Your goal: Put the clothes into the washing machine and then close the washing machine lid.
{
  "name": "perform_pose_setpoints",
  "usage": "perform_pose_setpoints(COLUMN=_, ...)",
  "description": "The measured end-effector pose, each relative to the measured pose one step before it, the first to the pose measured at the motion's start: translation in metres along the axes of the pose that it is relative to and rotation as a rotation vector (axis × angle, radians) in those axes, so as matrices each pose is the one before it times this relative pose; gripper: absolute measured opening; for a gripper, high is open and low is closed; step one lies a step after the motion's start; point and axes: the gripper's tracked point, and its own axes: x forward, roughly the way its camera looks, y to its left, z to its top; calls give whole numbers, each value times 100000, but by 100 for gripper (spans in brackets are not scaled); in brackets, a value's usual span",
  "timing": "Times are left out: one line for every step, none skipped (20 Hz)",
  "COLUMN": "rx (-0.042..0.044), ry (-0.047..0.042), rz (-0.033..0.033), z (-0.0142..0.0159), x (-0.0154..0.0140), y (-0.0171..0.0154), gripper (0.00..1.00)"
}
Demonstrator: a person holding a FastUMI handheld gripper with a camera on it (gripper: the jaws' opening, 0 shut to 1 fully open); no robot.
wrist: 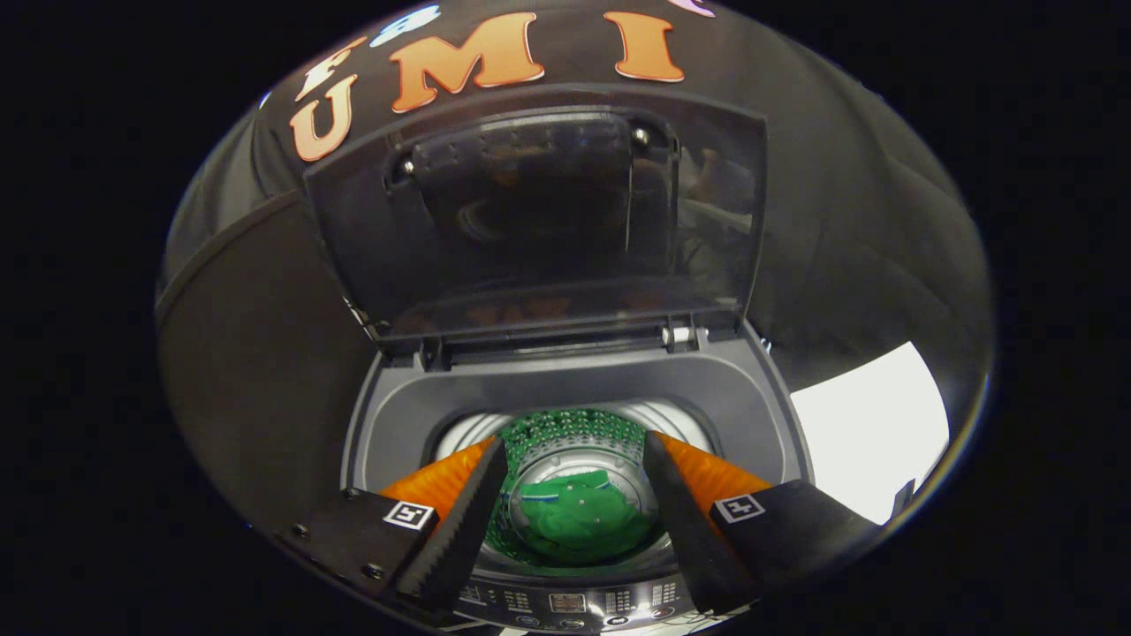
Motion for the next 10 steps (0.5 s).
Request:
perform_pose_setpoints(rx=-1362, ry=-4078, rz=514, z=1819, x=-822, y=340, gripper=100)
perform_pose_setpoints(rx=-1248, ry=-4532, rz=480, z=2136, x=-838, y=160, gripper=99)
perform_pose_setpoints(rx=-1053, ry=-4732, rz=660, z=2315, x=-835, y=358, gripper=99)
perform_pose_setpoints(rx=-597, ry=-4978, rz=1159, z=2474, x=-607, y=267, gripper=99)
perform_pose_setpoints(rx=-215, ry=-3328, rz=1258, z=2184, x=-388, y=501, gripper=99)
perform_pose_setpoints(rx=-653, ry=-3498, rz=1388, z=2330, x=-493, y=539, gripper=99)
perform_pose_setpoints(rx=-1111, ry=-3923, rz=889, z=2314, x=-416, y=486, gripper=99)
perform_pose_setpoints(rx=-1536, ry=-3430, rz=623, z=2190, x=-11, y=259, gripper=99)
perform_pose_setpoints(rx=-1344, ry=-2430, rz=113, z=1764, x=262, y=111, gripper=99)
perform_pose_setpoints(rx=-512, ry=-2421, rz=287, z=1509, x=559, y=-189, gripper=99)
